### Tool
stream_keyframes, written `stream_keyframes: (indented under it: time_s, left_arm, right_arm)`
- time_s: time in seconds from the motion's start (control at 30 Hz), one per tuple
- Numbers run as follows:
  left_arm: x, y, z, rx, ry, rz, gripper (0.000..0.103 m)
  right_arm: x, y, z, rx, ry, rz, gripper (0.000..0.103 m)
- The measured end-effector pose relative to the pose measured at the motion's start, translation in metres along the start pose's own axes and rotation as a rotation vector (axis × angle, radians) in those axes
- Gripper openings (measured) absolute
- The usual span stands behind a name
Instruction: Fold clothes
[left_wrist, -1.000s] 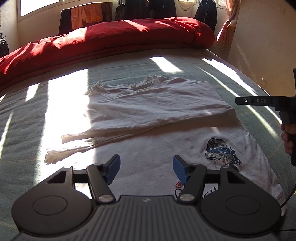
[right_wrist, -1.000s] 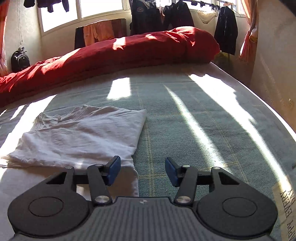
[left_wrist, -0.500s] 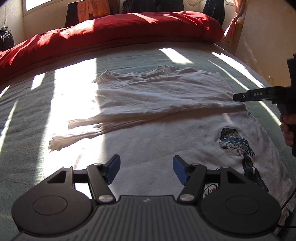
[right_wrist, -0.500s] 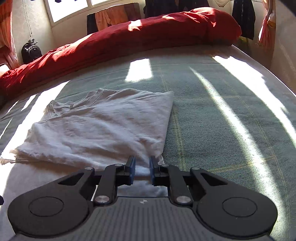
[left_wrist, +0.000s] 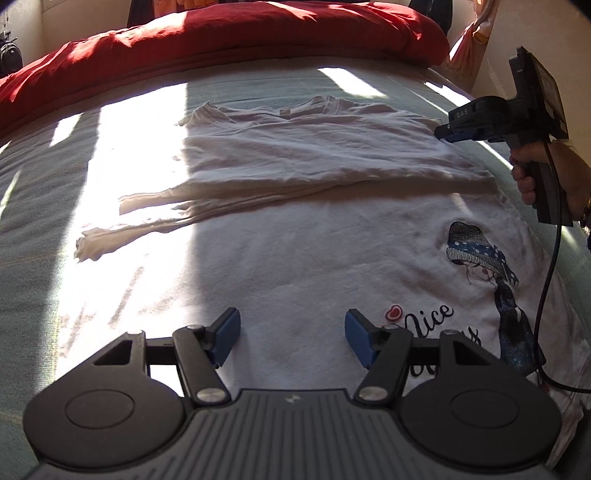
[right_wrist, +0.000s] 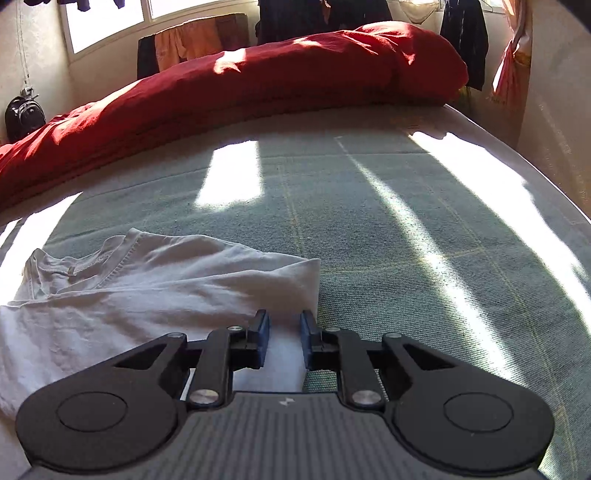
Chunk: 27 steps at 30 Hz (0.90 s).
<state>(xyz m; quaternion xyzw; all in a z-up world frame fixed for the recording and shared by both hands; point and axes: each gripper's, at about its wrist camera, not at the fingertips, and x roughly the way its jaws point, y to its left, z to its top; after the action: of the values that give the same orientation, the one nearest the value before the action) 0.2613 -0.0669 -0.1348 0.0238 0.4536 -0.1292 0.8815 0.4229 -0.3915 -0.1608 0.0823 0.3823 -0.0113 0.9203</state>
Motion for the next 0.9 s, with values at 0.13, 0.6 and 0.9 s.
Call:
stream_keyframes:
  time_s: [0.13,0.6,0.9]
  left_arm:
    - [0.002,0.001,0.001,-0.005,-0.003,-0.005,0.064]
    - [-0.027,0.01,0.006,-0.064,-0.076,0.017,0.064]
    - [-0.063,0.016,0.001,-0.059,-0.112,0.044,0.064]
  right_arm:
    - [0.0,0.017,0.003,-0.088,-0.024,0.004,0.023]
    - [0.019,0.086,0.003,-0.201,0.086,0.099,0.037]
    - [-0.046,0.109,0.01,-0.253,0.063,0.179,0.041]
